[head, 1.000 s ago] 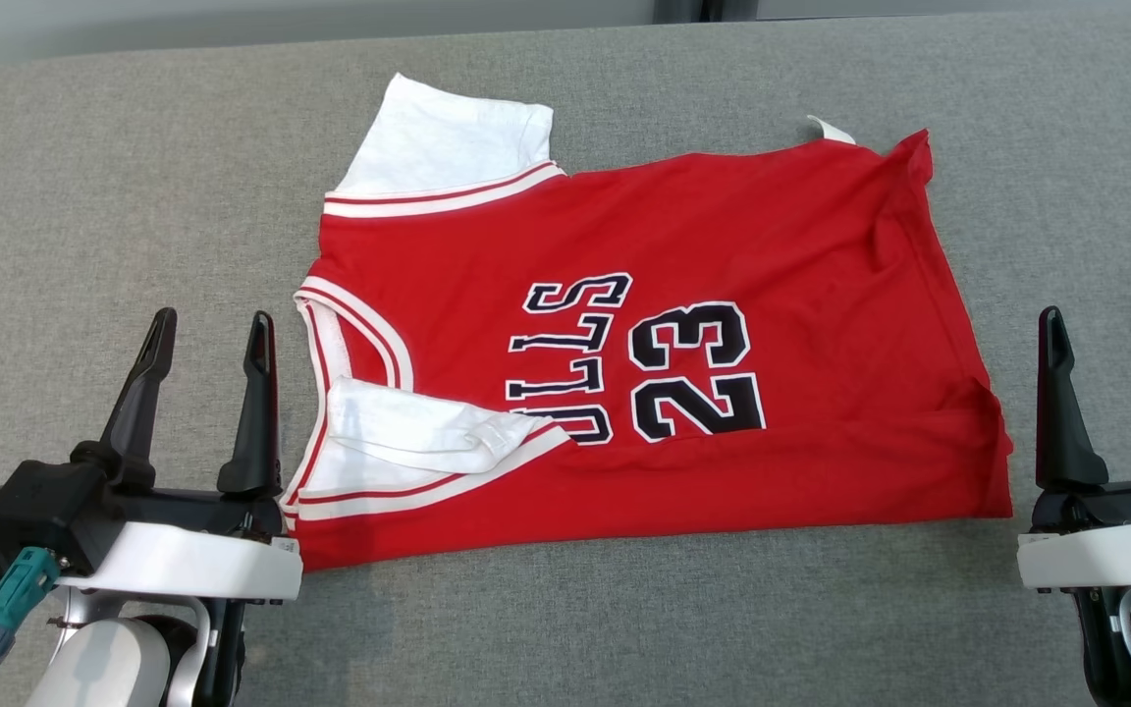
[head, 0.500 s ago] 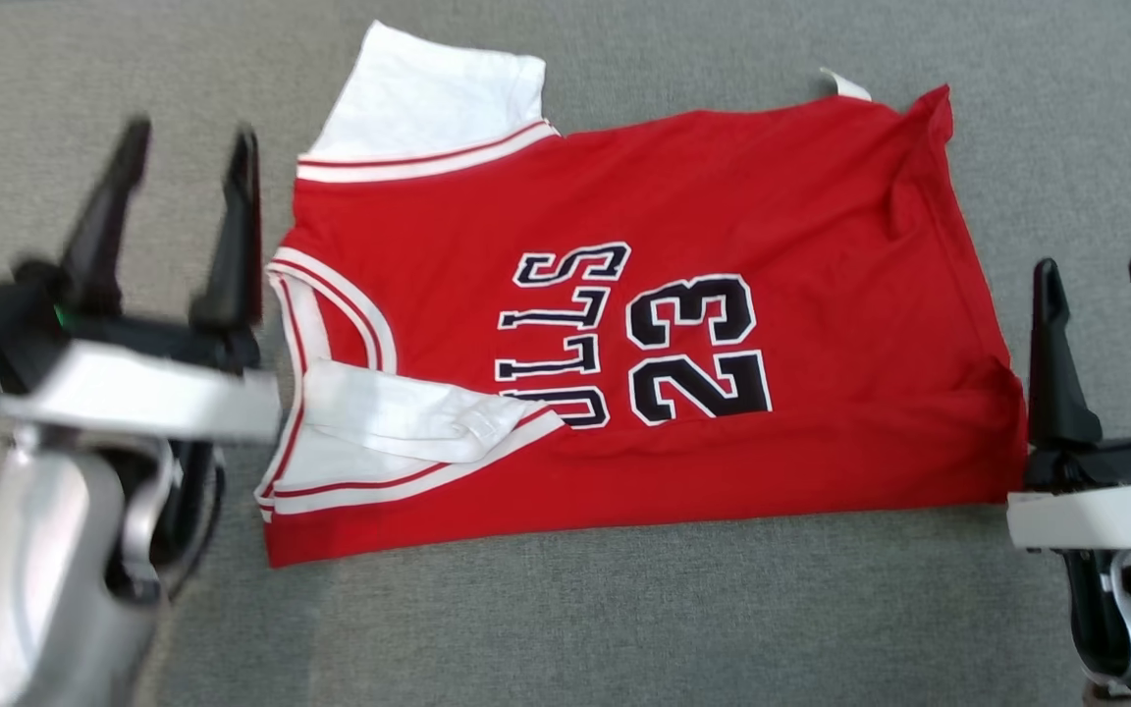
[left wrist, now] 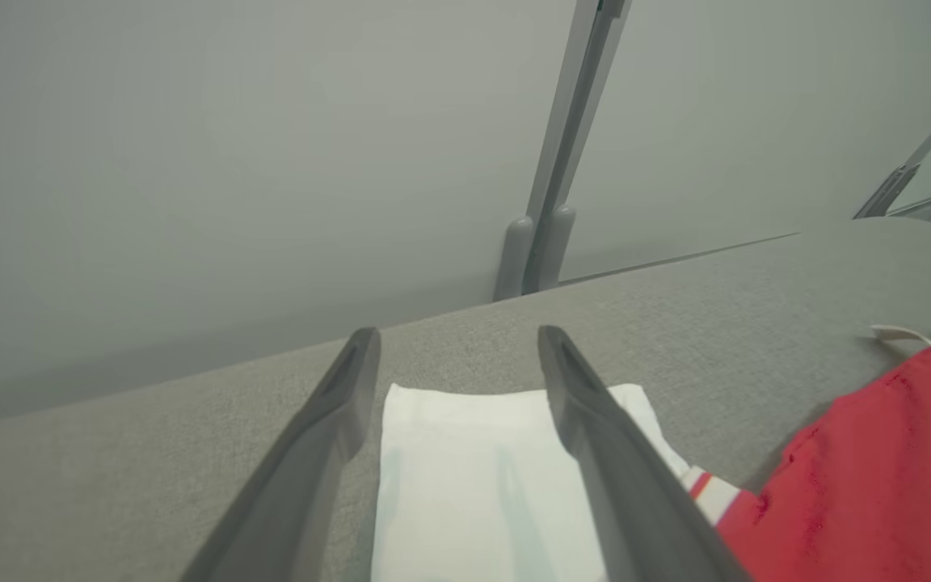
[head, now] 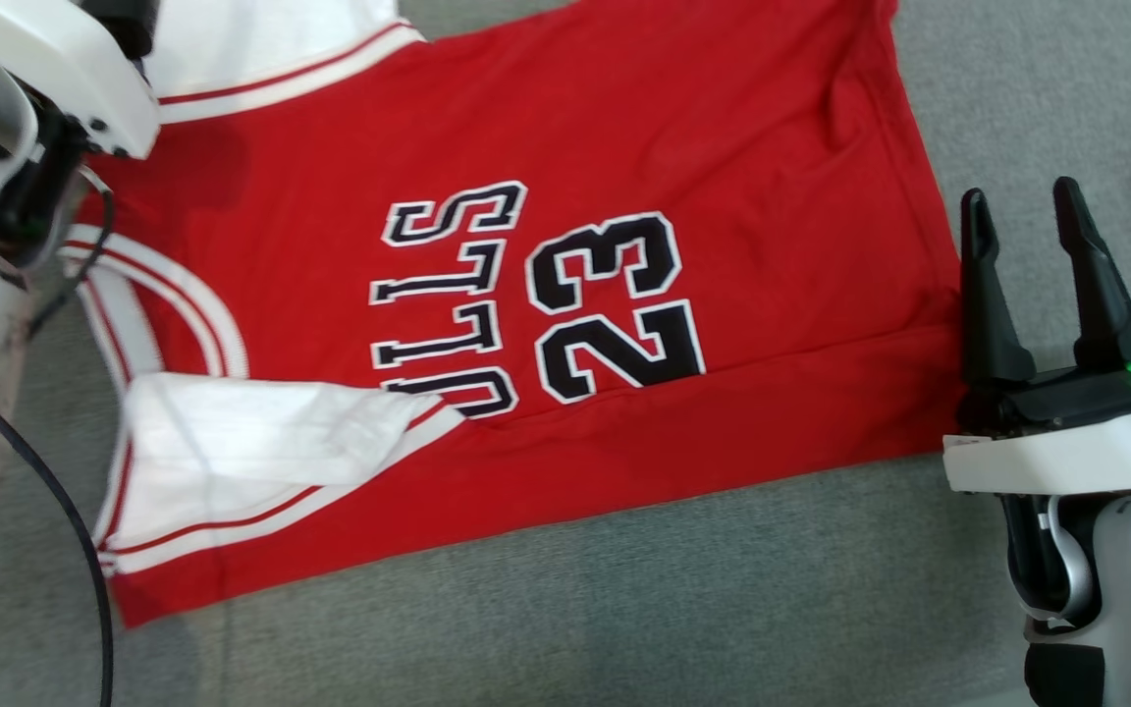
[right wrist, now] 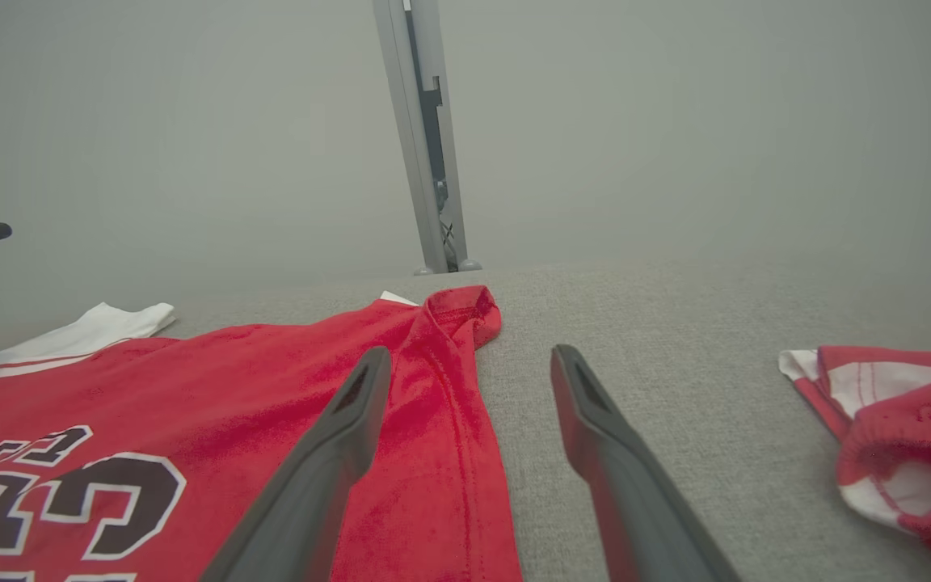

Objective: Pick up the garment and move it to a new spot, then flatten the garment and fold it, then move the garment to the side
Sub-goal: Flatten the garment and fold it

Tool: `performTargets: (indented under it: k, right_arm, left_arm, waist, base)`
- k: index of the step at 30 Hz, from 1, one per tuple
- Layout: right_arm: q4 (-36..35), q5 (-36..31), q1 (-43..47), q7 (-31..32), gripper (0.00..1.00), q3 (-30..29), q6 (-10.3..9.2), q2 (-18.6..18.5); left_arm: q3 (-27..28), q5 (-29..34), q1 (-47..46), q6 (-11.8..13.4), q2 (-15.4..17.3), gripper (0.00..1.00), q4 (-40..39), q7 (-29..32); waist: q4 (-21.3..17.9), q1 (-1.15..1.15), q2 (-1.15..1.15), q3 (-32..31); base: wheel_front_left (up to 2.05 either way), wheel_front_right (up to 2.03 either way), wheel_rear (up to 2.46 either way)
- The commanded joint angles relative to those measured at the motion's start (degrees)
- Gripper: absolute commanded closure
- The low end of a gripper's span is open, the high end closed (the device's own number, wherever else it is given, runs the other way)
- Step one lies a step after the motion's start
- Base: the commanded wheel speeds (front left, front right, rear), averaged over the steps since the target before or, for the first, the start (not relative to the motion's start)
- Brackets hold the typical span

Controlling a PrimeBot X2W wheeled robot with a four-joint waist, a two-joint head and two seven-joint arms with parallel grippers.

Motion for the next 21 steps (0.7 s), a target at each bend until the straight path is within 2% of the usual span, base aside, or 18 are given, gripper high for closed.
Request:
performTargets:
  k: [1,8,18,20,21]
  right_arm:
    - [0.4,0.4,-0.8,-0.5,0.0,0.3,-0.02,-0.1]
    - [2.3,1.6,-1.6,-2.3,0.0,1.9,-0.02,-0.1]
    - [3.1,2.5,-2.0,-3.4,0.0,3.0,-0.02,-0.1]
    - [3.0,2.3,-2.2,-3.4,0.0,2.7,-0.02,-0.1]
    - [2.8,2.0,-2.6,-3.4,0.0,2.5,-0.02,-0.1]
  left_arm:
    - [-0.2,-0.4,-1.9,-0.5,0.4,0.0,1.9,0.4]
    - [-1.9,-0.7,-9.4,-2.2,1.2,0.0,15.3,0.7]
    - [-3.8,-1.4,-13.0,-2.5,1.4,0.0,28.5,1.6]
    - [-4.2,-1.4,-13.4,-2.6,1.0,1.0,30.0,1.4]
    - [-4.5,-1.5,-13.4,-2.6,0.8,1.0,30.7,1.4]
  waist:
    - [-2.8,0.0,0.0,2.7]
    - [-5.5,0.0,0.0,5.6]
    - [-7.5,0.0,0.0,6.2]
    - [-7.6,0.0,0.0,6.2]
    - [-7.6,0.0,0.0,6.2]
  base:
    - [0.0,0.0,0.0]
    - [0.0,0.0,0.0]
    - [0.0,0.0,0.0]
    - [0.0,0.0,0.0]
    - [0.0,0.0,0.0]
